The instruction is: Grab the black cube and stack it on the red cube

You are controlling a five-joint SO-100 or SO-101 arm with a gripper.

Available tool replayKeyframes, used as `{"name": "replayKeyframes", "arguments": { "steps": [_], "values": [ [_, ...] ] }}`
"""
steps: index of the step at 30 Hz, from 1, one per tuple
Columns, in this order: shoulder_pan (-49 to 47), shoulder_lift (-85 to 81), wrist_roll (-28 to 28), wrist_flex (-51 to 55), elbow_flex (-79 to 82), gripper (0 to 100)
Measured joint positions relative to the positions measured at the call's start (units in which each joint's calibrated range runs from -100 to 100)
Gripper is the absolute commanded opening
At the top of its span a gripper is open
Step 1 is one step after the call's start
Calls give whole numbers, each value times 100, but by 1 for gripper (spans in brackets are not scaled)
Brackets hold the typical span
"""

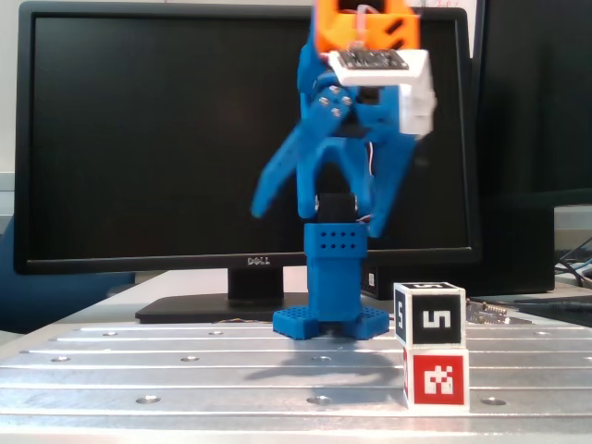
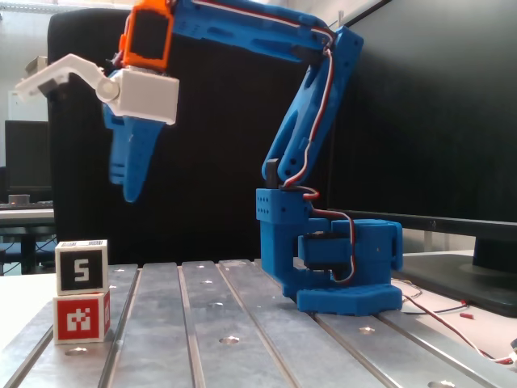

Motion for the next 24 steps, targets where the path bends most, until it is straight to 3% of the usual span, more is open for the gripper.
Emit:
{"name": "replayKeyframes", "arguments": {
  "steps": [8,13,24],
  "values": [
    [326,17,1957,-1117,0,42],
    [267,17,2745,-1788,208,41],
    [267,-803,3863,-3627,1803,7]
  ]
}}
